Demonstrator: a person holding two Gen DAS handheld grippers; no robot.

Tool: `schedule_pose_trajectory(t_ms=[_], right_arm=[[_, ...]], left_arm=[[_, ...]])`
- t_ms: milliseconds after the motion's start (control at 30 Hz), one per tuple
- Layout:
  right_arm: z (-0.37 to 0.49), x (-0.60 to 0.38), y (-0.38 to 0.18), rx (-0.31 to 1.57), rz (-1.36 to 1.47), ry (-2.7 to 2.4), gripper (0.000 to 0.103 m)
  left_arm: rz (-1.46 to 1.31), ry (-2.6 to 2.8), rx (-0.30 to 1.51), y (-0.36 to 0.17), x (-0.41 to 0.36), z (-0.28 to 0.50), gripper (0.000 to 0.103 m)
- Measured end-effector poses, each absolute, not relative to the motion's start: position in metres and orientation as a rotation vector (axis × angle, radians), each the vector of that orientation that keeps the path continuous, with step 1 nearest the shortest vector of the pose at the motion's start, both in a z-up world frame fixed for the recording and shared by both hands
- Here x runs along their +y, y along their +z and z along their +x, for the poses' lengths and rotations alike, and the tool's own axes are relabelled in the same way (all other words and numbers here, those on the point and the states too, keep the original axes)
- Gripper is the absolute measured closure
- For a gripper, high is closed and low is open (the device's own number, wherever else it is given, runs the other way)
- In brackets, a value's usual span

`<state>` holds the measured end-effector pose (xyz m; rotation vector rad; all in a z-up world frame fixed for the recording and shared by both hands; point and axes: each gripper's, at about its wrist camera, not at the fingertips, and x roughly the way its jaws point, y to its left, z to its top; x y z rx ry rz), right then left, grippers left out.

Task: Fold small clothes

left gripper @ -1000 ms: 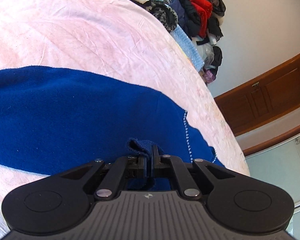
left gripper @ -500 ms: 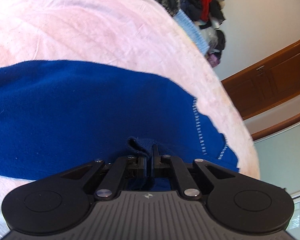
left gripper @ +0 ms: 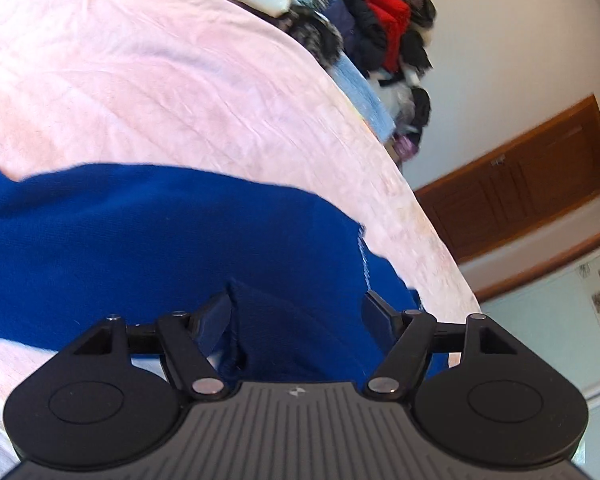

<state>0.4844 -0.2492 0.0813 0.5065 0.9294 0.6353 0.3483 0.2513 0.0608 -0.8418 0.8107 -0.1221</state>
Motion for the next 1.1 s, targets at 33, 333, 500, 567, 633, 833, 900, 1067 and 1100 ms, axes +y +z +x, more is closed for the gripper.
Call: schedule_pose_trajectory(t_ms=[33,333,500,567,633,833,900,1067,1100], right_arm=[[0.481,-0.239,0.079,0.955,0.497,0.672,0.058],[0.471,-0.227,0.038,1.039,0.528,0.667,0.056],[0.46,-0.242,0.024,0.972,0.641,0.677,0.056],[0.454,-0.242,0.023,0.93,0.622,0.682,0.056],[0.449,-0.242,0.022,0.894,0.602,0.688,0.056],[0.455,-0.245,0.019,0.885,0.641,0.696,0.056],[0.455,-0.245,0.019,0.884,0.642,0.699,0.056],[0.454,-0.245,0.018,0.882,0.643,0.699,0.056],[0.454,-0.244,0.018,0.881,0.643,0.699,0.056]], left_arm=[[-0.825,-0.151,0.819,0.06,0.244,0.349,0.032],[-0.839,-0.17,0.833,0.017,0.218,0.357,0.034],[-0.897,-0.138,0.756,0.02,0.227,0.332,0.034],[-0.928,-0.097,0.697,0.025,0.235,0.31,0.033],[-0.957,-0.001,0.611,0.031,0.254,0.281,0.031],[-1.242,0.537,0.257,0.025,0.363,0.175,0.029],[-1.361,0.601,0.165,0.014,0.398,0.153,0.029],[-1.49,0.585,0.136,-0.001,0.442,0.151,0.03],[-1.474,0.599,0.139,0.002,0.442,0.15,0.03]])
